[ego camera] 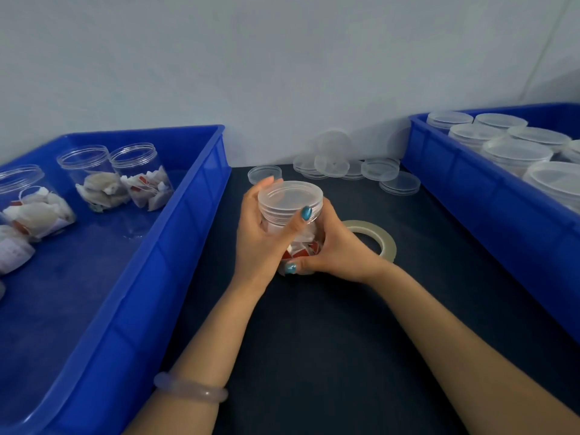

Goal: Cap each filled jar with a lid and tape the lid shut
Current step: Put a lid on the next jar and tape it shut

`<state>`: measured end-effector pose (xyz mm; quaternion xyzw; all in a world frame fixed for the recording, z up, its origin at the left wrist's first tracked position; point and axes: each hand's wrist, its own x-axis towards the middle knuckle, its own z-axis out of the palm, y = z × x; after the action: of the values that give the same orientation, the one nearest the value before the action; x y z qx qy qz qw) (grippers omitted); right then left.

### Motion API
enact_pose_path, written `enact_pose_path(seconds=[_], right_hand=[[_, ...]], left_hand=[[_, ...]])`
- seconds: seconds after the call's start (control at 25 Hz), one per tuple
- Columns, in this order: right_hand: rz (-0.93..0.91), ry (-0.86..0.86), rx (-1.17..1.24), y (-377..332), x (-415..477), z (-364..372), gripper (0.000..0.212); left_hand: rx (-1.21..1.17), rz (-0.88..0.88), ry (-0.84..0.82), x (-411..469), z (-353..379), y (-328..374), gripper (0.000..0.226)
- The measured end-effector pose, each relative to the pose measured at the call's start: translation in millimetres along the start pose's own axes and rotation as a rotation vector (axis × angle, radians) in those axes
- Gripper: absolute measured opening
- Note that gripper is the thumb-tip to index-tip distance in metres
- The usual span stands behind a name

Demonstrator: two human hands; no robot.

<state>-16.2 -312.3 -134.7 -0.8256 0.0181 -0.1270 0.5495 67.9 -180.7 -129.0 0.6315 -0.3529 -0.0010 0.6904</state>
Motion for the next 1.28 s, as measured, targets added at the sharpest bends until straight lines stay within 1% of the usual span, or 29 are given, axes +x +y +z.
enact_pose_path(seconds=[0.12, 0.28, 0.4, 0.52, 0.6, 0.68, 0.8, 0.88, 0.92, 0.96, 1.0, 1.04, 1.08, 1.12, 1.16, 1.2, 1.24, 1.28], right_hand=[[0.008, 0.117, -0.082, 7.1, 2.3, 6.7, 0.095], [-0.054, 0.207, -0.1, 5.1, -2.4, 8.8, 0.083], [-0.15, 0.276, -0.109, -0.5, -5.8, 13.9, 0.084], [-0.204, 0.305, -0.095, -7.0, -5.5, 17.6, 0.092], [-0.166, 0.274, -0.066, -10.3, -7.1, 19.2, 0.089], [-0.081, 0.202, 0.008, -13.2, -10.2, 18.6, 0.082], [0.026, 0.072, 0.234, -19.0, -12.5, 17.7, 0.078], [0.075, -0.021, 0.444, -22.6, -14.3, 18.7, 0.085], [0.11, -0.08, 0.579, -23.1, -15.4, 18.7, 0.087], [0.135, -0.135, 0.706, -23.7, -17.1, 18.2, 0.085], [0.13, -0.175, 0.794, -24.2, -18.1, 17.3, 0.078], [0.107, -0.179, 0.813, -26.0, -19.0, 16.2, 0.065], [0.082, -0.145, 0.779, -27.2, -18.3, 15.3, 0.052], [0.064, -0.076, 0.673, -29.8, -17.2, 15.6, 0.045], [0.048, 0.022, 0.508, -32.7, -15.2, 17.0, 0.047], [0.031, 0.127, 0.291, -35.6, -14.9, 19.1, 0.057], [0.013, 0.233, 0.023, -36.6, -14.9, 22.1, 0.069], [-0.01, 0.327, -0.285, -35.9, -16.9, 25.4, 0.078]], left_hand=[[0.041, 0.043, 0.068, -2.3, 2.0, 2.4, 0.083], [0.138, 0.11, 0.13, -6.3, 4.9, 9.3, 0.076], [0.176, 0.139, 0.173, -10.6, 9.6, 15.0, 0.059], [0.098, 0.143, 0.18, -12.2, 12.0, 20.0, 0.052], [-0.001, 0.097, 0.156, -11.1, 10.1, 20.4, 0.05], [-0.133, 0.013, 0.105, -7.7, 4.8, 23.3, 0.052], [-0.236, -0.105, 0.005, -1.9, -6.7, 26.9, 0.069], [-0.345, -0.208, -0.1, -2.0, -13.9, 29.0, 0.08], [-0.439, -0.242, -0.177, -2.7, -15.9, 27.6, 0.076], [-0.513, -0.246, -0.237, -3.5, -17.4, 27.0, 0.064], [-0.559, -0.254, -0.27, -3.1, -18.6, 26.0, 0.055], [-0.596, -0.264, -0.265, -1.5, -20.3, 25.1, 0.053], [-0.63, -0.265, -0.254, 0.3, -21.9, 26.0, 0.053], [-0.656, -0.263, -0.226, 1.9, -23.4, 27.7, 0.051], [-0.637, -0.263, -0.161, 3.7, -24.8, 28.8, 0.052], [-0.57, -0.262, -0.095, 4.9, -26.3, 28.2, 0.056], [-0.48, -0.258, -0.049, 5.5, -26.8, 28.3, 0.064], [-0.376, -0.249, -0.03, 5.0, -26.6, 29.5, 0.076]])
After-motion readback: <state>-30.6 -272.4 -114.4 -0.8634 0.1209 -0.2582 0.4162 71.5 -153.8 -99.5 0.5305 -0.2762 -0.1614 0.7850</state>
